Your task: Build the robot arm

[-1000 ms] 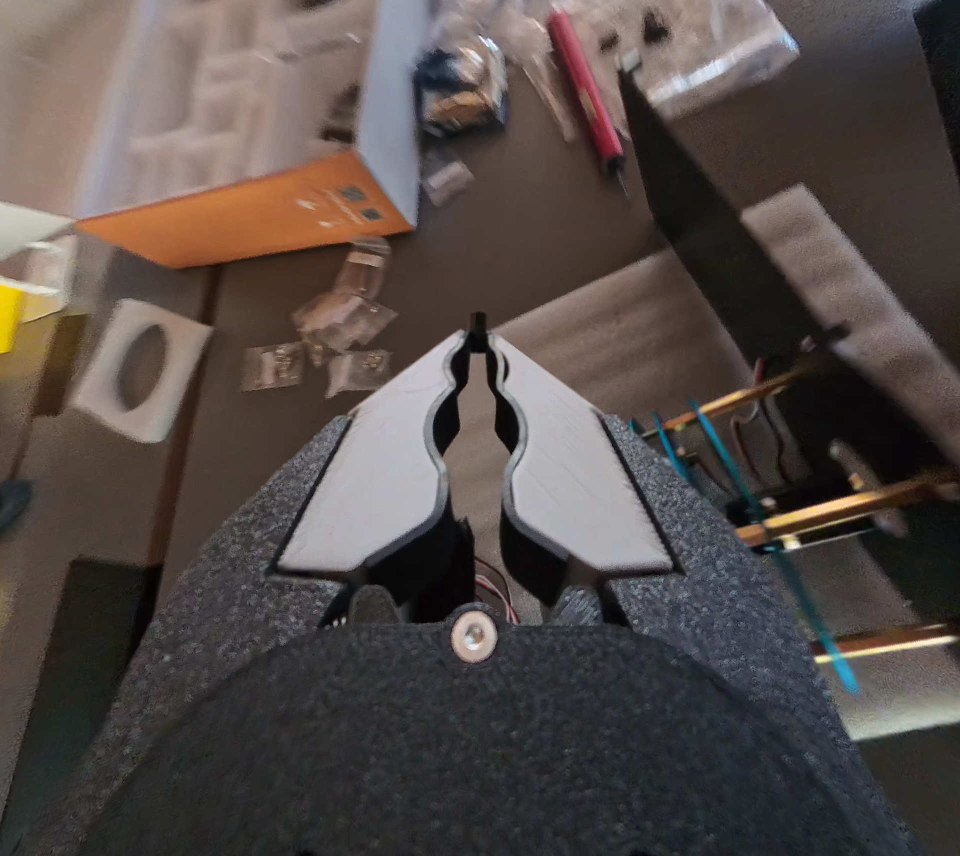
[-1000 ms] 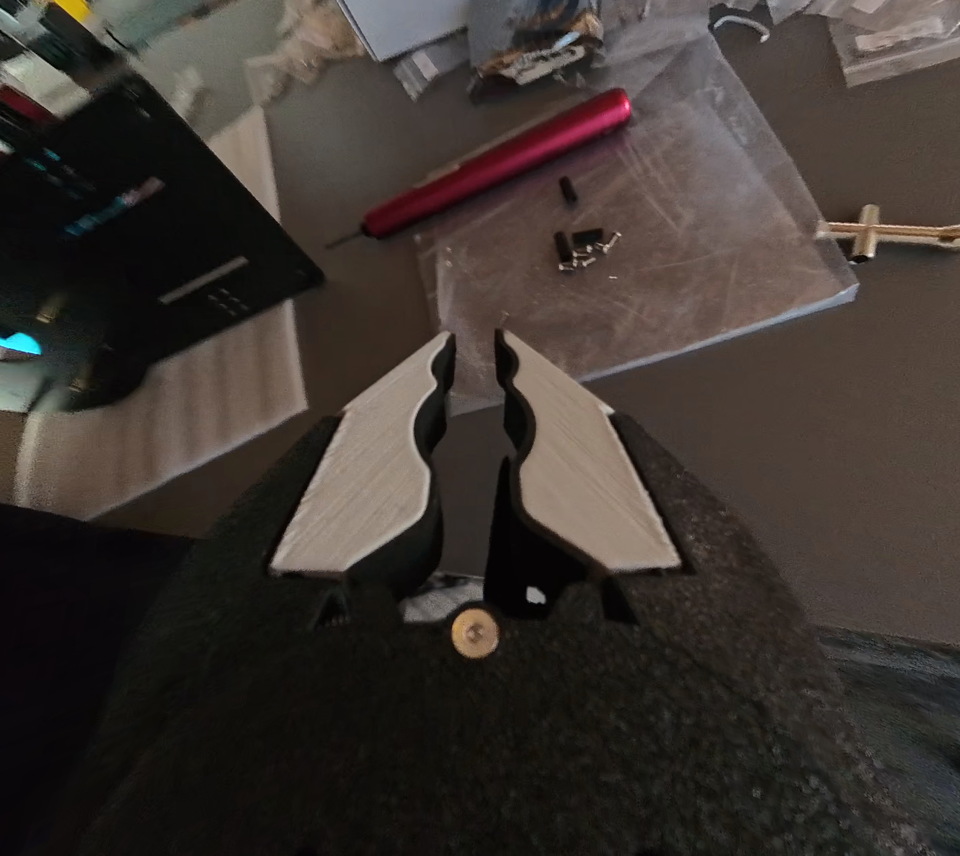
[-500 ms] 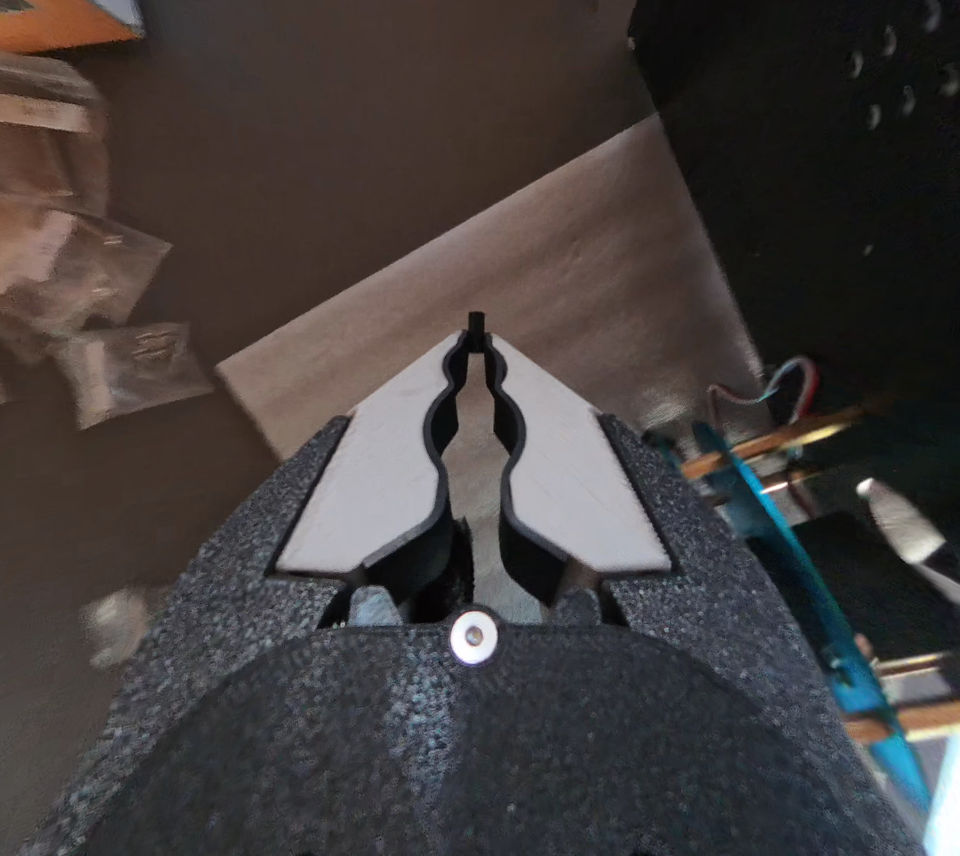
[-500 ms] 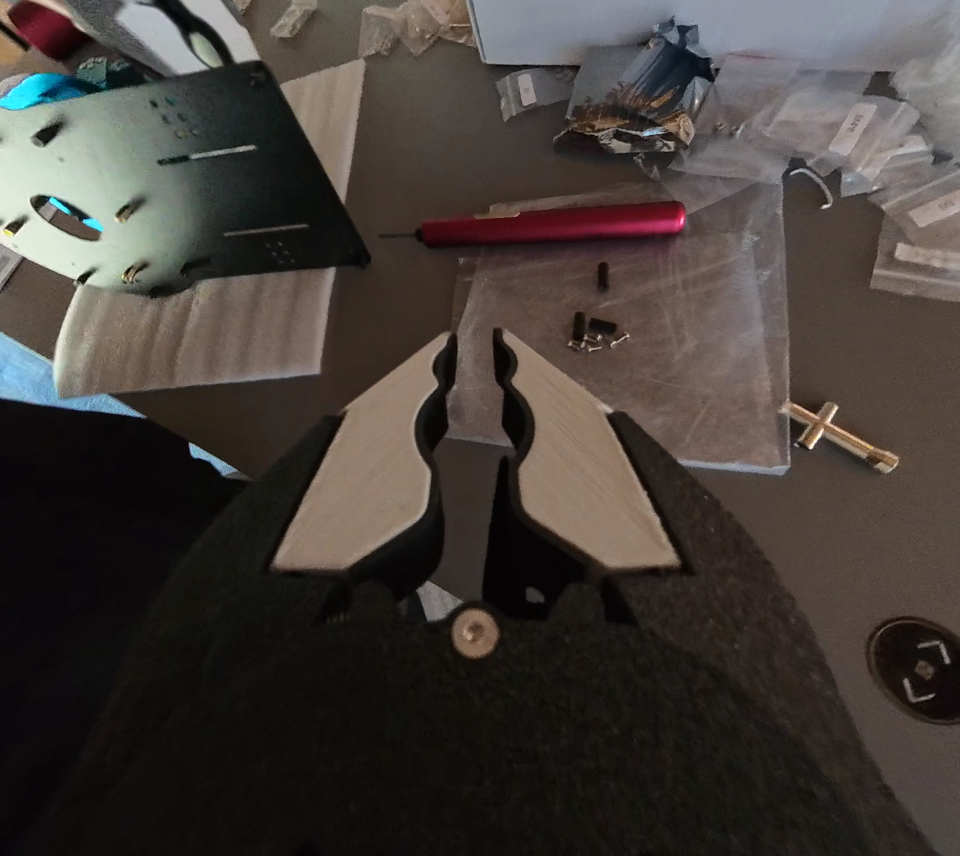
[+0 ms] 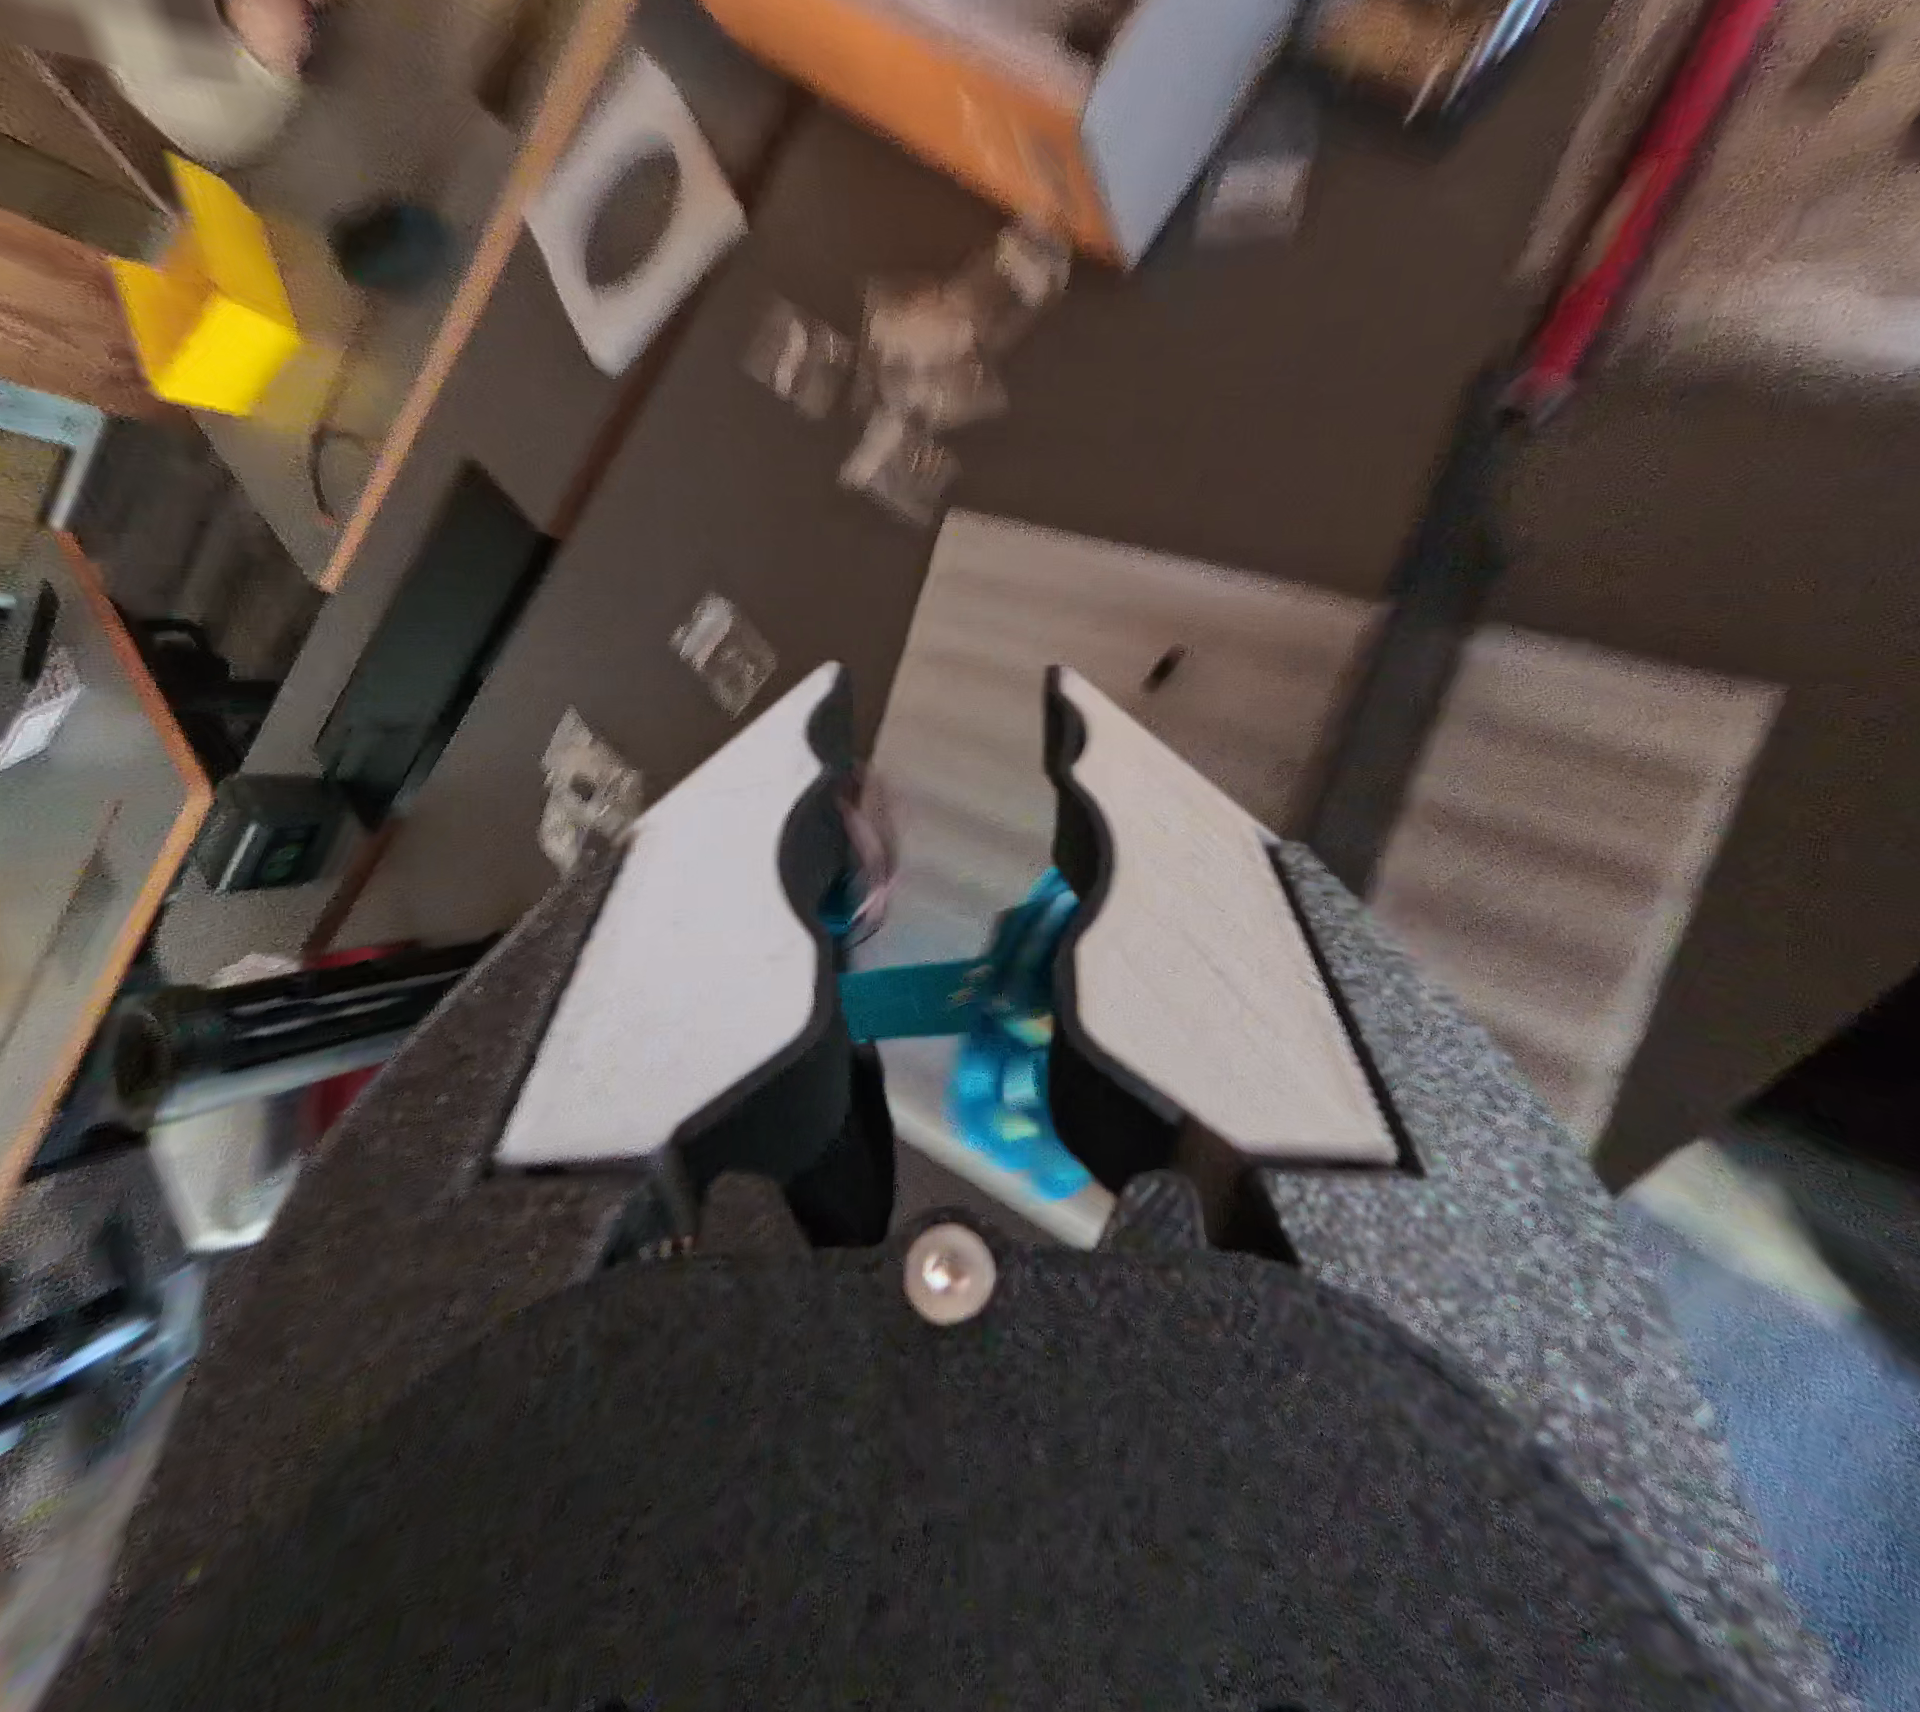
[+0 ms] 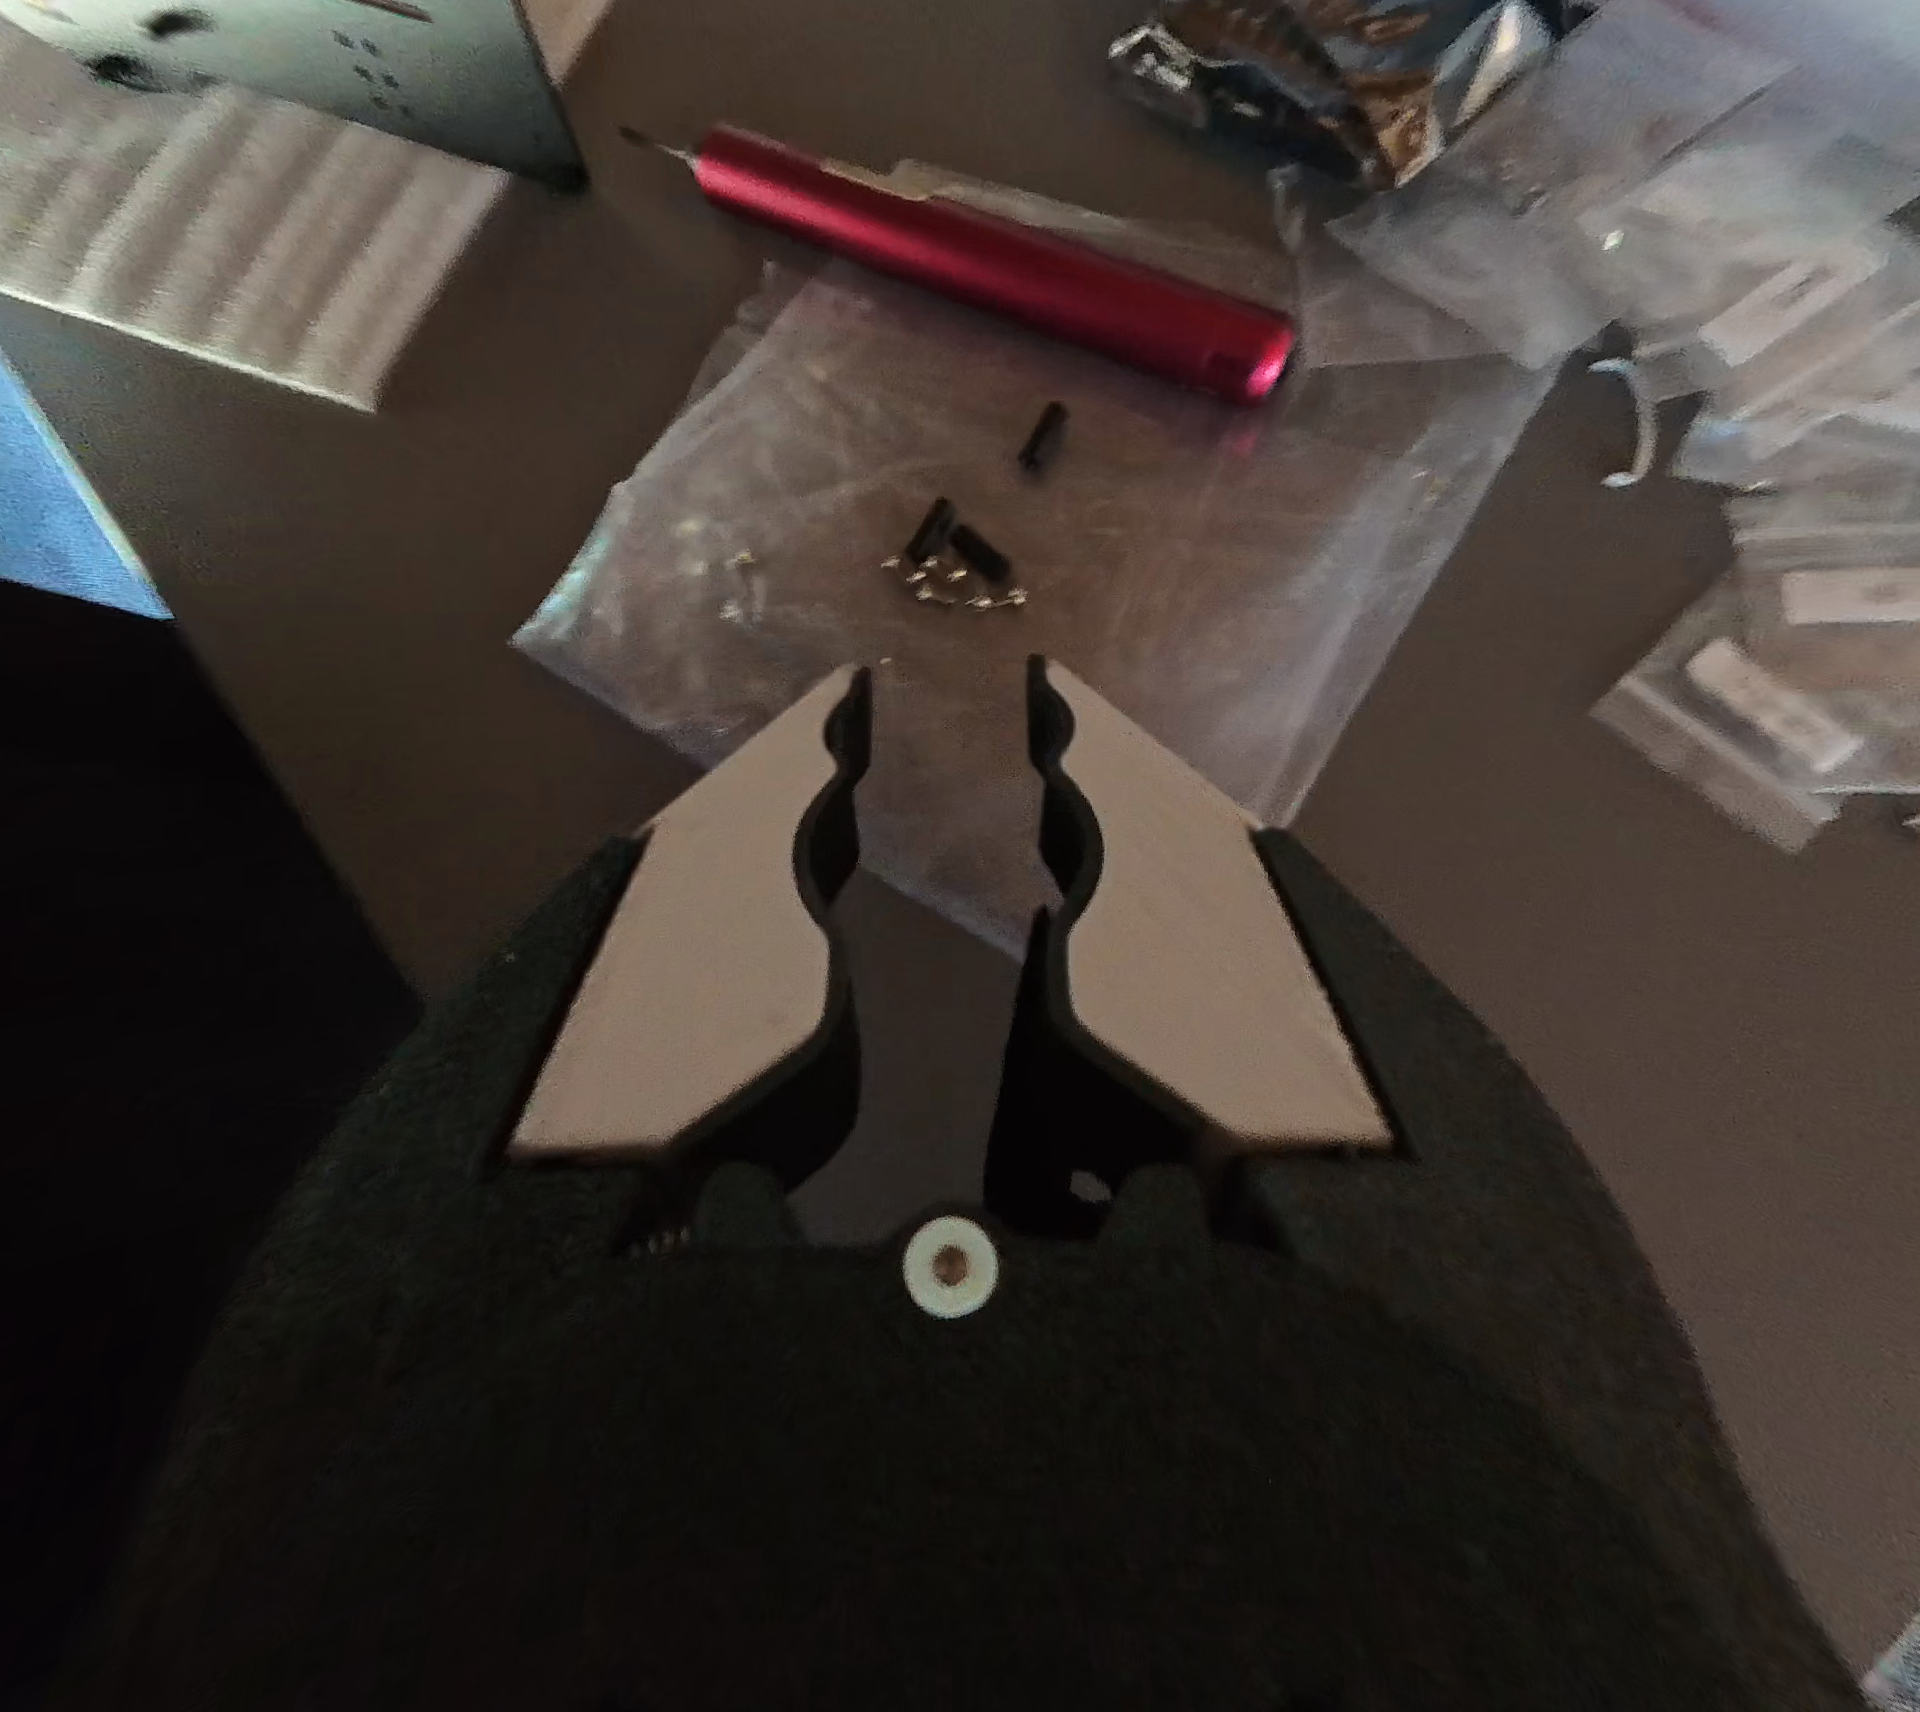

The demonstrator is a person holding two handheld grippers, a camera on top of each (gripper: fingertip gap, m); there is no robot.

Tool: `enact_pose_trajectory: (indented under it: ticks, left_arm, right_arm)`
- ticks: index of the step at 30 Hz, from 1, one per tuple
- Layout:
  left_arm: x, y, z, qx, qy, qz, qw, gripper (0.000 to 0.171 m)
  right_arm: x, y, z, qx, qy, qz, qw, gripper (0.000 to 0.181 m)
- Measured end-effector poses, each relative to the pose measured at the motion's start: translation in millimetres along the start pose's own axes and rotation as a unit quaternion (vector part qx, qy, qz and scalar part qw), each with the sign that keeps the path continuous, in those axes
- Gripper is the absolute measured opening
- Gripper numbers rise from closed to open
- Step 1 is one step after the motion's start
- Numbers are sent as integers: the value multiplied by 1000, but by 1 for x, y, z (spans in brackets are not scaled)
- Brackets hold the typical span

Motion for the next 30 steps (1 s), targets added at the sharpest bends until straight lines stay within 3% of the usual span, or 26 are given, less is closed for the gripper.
enact_pose_trajectory:
  ticks: [2,4,6,8,12,15,30]
  left_arm:
    - [27,70,23,42,116,-68,990,9]
    - [8,148,36,63,158,-148,974,0]
    - [-49,206,26,51,83,-168,981,0]
    - [-95,241,13,15,29,-179,983,7]
    - [-127,262,19,20,54,-235,970,7]
    - [-144,264,22,4,43,-252,967,10]
    - [-143,253,42,-29,58,-282,957,14]
  right_arm:
    - [1,3,6,8,7,18,1000,31]
    - [-3,-1,7,10,-9,63,998,39]
    - [-9,-11,6,50,-25,89,994,26]
    - [-18,-16,4,98,-56,69,991,17]
    - [-29,-18,5,120,-74,62,988,0]
    - [-36,-16,1,134,-91,47,986,0]
    - [-36,-14,-1,83,-69,70,992,0]
Point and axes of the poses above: each gripper's, where its closed fingertips meet, x back along the fingers, z out of its top, y = z × x across the jaws, the point moved 4 cm from there along x, back along the fingers, and after that the axes turned 10 degrees about -y, right-handed, at the moved point
